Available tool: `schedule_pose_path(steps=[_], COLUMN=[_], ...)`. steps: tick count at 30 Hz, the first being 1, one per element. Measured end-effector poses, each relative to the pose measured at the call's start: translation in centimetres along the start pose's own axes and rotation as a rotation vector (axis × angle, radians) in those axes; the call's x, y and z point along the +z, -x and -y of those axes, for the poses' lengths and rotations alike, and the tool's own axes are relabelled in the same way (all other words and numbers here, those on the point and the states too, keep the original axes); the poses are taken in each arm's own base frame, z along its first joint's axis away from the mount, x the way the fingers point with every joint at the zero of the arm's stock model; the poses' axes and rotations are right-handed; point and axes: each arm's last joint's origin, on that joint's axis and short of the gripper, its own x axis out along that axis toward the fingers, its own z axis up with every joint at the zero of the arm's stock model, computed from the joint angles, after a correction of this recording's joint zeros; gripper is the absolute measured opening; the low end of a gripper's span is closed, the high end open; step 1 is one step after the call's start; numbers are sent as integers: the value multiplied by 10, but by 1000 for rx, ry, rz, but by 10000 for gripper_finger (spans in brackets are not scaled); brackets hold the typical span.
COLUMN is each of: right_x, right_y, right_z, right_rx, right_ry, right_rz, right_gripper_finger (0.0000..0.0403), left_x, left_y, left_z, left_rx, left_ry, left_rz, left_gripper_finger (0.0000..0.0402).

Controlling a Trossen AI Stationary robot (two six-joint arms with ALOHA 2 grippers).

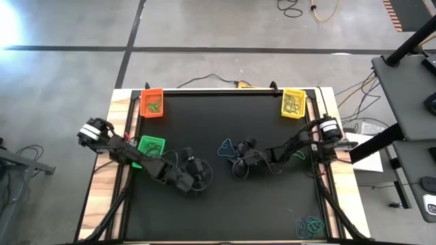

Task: Sort rubber bands into baskets
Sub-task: Put the bottom left blue rubber band into the yellow bin

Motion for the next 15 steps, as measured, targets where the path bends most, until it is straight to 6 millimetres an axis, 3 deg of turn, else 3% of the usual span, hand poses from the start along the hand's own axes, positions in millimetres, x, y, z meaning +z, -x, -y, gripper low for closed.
schedule_pose_path(steps=[6,15], right_x=[1,-6], right_y=[-22,-45], right_z=[5,10], right_rx=[-13,49], right_ry=[-32,-28], right_rz=[-2,-33], right_gripper_finger=[365,368], left_x=[-12,-10], left_y=[0,0], left_z=[-4,-4], left_rx=[11,26], left_ry=[60,60], left_rz=[6,20], left_gripper_finger=[142,142])
